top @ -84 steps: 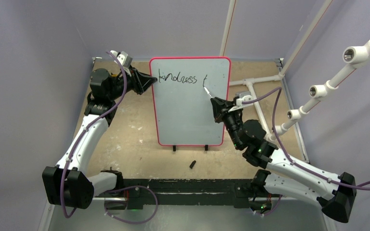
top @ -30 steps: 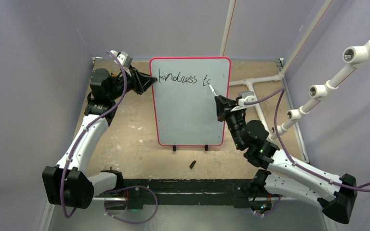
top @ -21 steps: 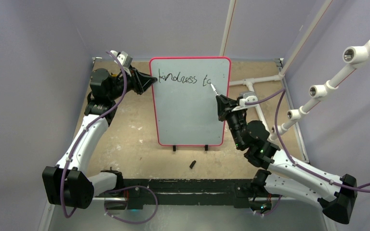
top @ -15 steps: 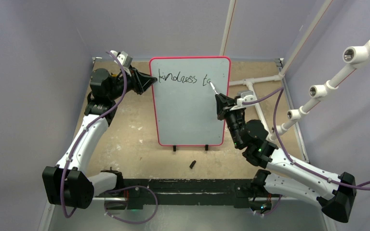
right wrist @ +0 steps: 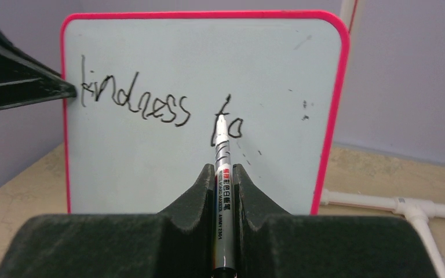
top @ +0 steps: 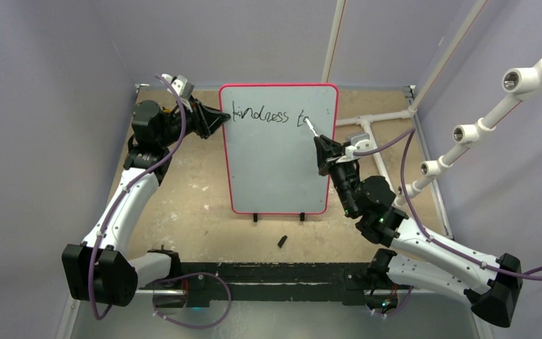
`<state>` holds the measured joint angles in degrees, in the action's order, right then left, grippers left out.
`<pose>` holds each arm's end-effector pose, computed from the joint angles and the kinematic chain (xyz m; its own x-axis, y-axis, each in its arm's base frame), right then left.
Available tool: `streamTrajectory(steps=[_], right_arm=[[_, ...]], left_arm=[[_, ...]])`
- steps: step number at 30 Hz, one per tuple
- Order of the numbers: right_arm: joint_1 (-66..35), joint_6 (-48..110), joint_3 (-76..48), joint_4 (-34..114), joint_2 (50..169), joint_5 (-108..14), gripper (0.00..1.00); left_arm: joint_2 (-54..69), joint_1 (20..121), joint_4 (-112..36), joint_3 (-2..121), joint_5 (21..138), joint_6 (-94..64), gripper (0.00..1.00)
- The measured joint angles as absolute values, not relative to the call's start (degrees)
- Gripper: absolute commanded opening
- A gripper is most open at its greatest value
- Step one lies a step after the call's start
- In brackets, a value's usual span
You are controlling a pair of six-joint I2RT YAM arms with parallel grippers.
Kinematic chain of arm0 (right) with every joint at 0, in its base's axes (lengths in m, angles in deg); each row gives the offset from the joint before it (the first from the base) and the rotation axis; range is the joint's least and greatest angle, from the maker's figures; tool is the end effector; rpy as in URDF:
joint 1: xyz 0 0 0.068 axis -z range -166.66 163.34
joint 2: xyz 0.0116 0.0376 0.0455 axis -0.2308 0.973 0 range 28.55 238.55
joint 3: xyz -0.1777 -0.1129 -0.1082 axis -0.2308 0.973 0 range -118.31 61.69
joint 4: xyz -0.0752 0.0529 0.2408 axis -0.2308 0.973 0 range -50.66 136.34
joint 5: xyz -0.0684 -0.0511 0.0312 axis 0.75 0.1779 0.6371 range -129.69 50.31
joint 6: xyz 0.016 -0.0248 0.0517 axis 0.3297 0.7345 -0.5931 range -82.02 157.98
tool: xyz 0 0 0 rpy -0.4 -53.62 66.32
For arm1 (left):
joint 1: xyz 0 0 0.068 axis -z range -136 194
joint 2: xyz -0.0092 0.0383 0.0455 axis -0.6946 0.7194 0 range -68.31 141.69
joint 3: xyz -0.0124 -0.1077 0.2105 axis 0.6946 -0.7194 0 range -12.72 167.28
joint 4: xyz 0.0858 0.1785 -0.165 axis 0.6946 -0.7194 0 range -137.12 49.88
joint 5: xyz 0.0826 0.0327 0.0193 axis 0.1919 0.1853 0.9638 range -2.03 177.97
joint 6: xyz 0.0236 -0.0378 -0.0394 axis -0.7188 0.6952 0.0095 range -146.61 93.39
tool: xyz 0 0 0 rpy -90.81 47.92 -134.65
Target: Write a sentence on the whiteboard
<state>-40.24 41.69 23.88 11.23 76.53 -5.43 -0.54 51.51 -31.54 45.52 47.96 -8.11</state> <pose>0.1509 0.1632 0.3321 0.2049 0.1877 -0.9606 -0.3347 0.9357 0.1114 0.2832 -0.0656 0.3407 -0.2497 -0.2122 -0.9448 0.6941 0.6411 -0.3275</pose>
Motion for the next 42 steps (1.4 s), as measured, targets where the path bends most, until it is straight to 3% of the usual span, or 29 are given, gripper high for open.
streamTrajectory(steps=[13,25,42], right_arm=[[-42.1,41.6,24.2,4.8,82.3,-18.7,0.00],[-48.7,41.0,19.2,-1.3,97.6,-18.8,0.00],[-49.3,41.0,12.2,-3.1,107.7,-15.8,0.00]], left_arm=[[-0.5,51.5,-31.5,45.5,47.9,-8.1,0.00],[-0.5,51.5,-31.5,45.5,47.9,-8.1,0.00],[-0.2,51.5,-30.9,45.5,47.7,-7.7,0.00]])
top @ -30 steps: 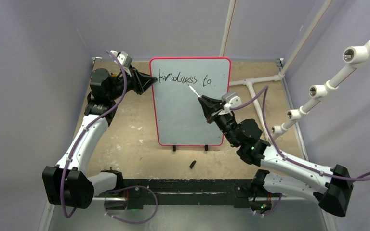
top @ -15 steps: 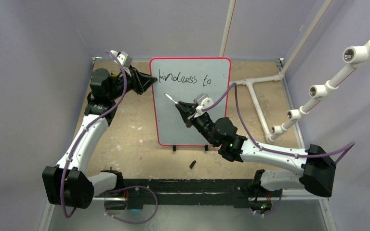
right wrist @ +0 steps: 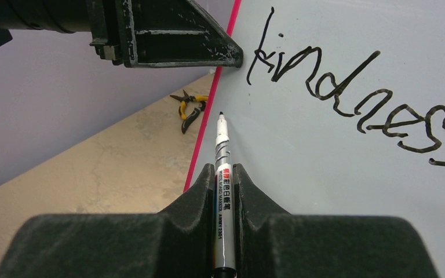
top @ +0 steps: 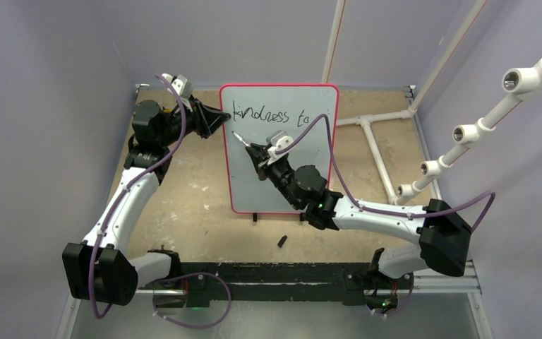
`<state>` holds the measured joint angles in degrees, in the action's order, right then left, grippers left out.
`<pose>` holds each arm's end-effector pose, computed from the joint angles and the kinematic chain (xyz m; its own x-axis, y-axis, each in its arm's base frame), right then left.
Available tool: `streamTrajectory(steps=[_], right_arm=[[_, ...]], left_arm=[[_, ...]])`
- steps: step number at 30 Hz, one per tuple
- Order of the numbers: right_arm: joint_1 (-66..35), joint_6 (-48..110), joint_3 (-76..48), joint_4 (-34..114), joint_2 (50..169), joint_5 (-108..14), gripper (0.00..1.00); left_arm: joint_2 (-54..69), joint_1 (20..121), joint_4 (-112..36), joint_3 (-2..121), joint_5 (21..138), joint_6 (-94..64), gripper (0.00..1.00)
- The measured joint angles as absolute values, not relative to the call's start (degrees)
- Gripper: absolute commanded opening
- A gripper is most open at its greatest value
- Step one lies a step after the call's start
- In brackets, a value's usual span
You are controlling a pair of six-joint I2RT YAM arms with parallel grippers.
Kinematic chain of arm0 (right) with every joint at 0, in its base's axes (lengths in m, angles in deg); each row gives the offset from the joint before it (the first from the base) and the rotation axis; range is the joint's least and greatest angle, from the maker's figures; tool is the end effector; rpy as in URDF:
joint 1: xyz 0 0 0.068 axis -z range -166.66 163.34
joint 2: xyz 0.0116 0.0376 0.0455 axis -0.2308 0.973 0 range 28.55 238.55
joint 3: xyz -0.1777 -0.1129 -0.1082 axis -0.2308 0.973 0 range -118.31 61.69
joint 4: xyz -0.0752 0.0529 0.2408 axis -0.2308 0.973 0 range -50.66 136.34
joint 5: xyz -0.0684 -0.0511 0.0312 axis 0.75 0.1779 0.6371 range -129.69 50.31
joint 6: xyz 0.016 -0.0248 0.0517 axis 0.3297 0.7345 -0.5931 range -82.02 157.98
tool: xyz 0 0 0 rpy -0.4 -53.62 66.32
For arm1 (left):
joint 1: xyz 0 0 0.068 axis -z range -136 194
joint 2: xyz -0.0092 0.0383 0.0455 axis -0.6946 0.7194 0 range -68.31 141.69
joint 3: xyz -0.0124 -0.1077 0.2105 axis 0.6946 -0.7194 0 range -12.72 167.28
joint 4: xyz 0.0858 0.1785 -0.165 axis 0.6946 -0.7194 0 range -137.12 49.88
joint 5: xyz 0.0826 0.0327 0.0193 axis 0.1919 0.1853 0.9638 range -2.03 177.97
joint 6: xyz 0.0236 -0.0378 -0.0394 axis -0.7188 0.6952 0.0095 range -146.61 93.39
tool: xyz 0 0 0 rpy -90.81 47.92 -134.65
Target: Write a sentence on the whiteboard
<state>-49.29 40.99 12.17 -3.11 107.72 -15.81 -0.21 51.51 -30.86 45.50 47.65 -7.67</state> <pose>0.1663 0.2828 0.2940 0.1348 0.1560 -0.9785 -0.6245 0.7801 0.0383 0.2844 -0.0659 0.3403 -0.2508 -0.2166 -0.9435 0.6975 0.6354 -0.3313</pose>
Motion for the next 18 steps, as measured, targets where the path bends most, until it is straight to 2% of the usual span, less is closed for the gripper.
streamTrajectory(steps=[18], right_arm=[[-49.7,37.1,12.7,1.5,106.0,-12.2,0.00]], left_arm=[[0.0,51.5,-30.6,45.5,47.7,-7.7,0.00]])
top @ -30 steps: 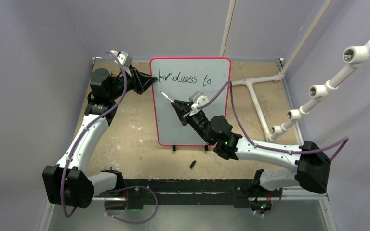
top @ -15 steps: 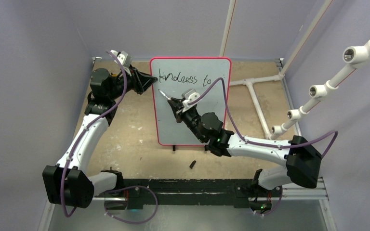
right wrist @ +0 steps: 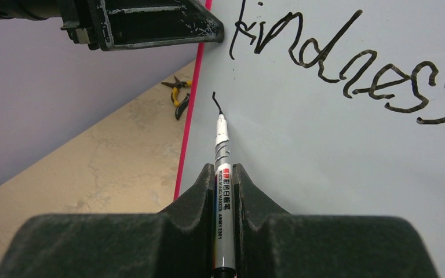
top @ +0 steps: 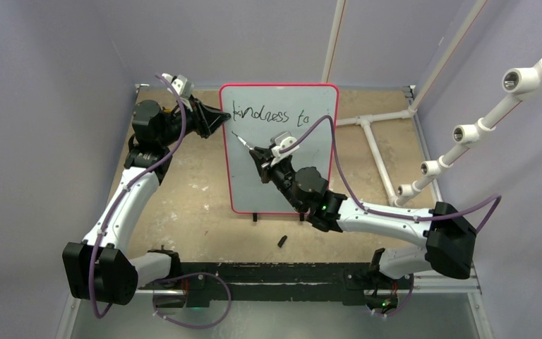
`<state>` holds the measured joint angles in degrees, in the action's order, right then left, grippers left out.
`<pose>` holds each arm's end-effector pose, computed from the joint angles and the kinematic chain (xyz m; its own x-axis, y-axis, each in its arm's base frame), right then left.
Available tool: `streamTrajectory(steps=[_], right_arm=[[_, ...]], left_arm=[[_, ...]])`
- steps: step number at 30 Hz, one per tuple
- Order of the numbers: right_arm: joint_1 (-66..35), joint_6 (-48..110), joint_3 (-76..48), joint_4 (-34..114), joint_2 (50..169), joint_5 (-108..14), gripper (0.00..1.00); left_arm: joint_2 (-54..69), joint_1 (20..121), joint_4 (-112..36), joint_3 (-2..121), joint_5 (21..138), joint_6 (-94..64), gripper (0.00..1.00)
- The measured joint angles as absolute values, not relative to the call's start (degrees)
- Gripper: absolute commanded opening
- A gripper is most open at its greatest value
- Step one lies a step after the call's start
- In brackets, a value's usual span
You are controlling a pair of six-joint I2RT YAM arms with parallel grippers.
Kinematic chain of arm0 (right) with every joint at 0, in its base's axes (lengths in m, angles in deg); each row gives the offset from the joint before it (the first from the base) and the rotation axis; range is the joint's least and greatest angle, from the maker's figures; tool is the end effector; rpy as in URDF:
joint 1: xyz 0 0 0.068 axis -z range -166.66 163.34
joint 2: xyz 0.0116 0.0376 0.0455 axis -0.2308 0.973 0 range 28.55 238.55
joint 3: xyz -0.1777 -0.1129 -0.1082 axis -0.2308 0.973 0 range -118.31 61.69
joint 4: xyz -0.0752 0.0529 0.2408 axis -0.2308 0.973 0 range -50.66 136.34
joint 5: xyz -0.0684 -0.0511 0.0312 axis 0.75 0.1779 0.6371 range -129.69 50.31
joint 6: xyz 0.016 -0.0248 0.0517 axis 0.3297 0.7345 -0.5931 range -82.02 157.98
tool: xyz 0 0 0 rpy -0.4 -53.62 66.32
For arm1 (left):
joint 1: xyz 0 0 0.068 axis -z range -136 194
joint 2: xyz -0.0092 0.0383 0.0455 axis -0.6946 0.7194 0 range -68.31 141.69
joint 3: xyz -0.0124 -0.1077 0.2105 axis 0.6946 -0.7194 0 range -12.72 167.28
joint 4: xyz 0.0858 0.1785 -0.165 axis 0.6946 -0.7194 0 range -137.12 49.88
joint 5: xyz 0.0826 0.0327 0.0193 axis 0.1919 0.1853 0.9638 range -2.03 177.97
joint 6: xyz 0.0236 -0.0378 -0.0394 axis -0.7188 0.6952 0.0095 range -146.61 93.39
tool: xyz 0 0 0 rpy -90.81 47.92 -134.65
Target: Write a sentence on the whiteboard
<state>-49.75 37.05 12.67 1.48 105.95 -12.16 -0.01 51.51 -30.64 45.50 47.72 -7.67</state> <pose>0.1638 0.2783 0.2912 0.0650 0.1599 -0.9850 -0.5857 0.8053 0.0921 0.2852 -0.0660 0.3398 -0.2502 -0.2169 -0.9436 0.6969 0.6362 -0.3311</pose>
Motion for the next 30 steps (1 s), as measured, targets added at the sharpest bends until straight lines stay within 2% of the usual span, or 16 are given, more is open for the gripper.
streamTrajectory(steps=[30], right_arm=[[-49.7,37.0,13.8,0.1,105.4,-11.7,0.00]], left_arm=[[0.0,51.5,-30.5,45.5,47.7,-7.7,0.00]])
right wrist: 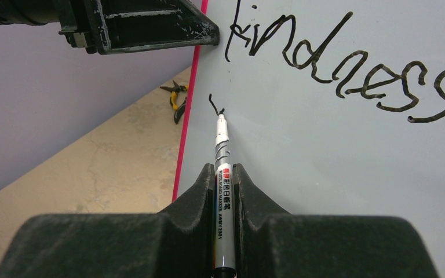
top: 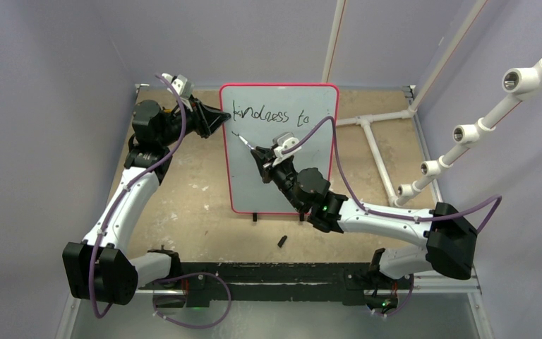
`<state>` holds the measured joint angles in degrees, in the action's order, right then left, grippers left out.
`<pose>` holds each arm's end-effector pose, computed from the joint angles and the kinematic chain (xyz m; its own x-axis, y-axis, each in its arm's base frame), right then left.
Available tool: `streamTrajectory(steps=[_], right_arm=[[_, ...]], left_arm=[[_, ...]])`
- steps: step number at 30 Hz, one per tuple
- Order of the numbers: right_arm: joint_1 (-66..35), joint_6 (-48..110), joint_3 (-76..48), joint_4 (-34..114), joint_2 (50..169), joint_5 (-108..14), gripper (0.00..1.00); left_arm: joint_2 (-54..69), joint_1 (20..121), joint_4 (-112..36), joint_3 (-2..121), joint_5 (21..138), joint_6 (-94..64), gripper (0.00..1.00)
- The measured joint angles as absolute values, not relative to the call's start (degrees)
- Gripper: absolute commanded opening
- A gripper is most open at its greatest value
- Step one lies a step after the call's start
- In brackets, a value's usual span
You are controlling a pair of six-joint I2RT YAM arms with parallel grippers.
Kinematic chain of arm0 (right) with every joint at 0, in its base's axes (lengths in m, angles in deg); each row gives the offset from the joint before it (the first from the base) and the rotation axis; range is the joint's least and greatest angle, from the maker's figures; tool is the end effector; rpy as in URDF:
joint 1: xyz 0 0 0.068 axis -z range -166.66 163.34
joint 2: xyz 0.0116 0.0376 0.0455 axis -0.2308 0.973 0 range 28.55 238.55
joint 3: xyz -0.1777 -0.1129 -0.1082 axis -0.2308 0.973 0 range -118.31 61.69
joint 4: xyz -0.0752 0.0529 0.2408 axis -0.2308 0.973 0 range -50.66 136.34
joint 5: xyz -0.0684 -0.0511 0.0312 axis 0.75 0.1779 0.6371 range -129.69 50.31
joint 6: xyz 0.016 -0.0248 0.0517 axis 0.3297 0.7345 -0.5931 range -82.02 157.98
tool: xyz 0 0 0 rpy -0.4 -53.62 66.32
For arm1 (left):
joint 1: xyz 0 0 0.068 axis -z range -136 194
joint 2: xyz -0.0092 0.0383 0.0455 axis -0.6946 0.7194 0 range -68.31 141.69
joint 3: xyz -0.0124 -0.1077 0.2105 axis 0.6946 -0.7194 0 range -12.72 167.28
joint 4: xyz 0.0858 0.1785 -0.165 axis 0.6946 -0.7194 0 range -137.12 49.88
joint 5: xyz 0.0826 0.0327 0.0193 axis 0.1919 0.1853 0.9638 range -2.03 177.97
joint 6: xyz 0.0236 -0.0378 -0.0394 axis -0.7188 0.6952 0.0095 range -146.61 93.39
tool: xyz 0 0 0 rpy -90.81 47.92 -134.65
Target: Write a sentence on the whiteboard
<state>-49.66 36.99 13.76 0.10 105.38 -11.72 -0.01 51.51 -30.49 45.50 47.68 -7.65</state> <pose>0.1631 0.2750 0.2902 0.0715 0.1739 -0.9822 -0.5789 0.8091 0.1011 0.2852 -0.0660 0.3401 -0.2482 -0.2173 -0.9440 0.6981 0.6355 -0.3298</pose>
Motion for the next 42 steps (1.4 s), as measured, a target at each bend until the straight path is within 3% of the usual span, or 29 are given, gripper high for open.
streamTrajectory(steps=[26,42], right_arm=[[-49.8,34.5,13.8,2.0,108.5,-18.1,0.00],[-49.6,34.1,15.6,0.4,101.4,-14.6,0.00]], left_arm=[[0.0,51.5,-30.4,45.5,47.7,-7.7,0.00],[0.0,51.5,-30.4,45.5,47.6,-7.6,0.00]])
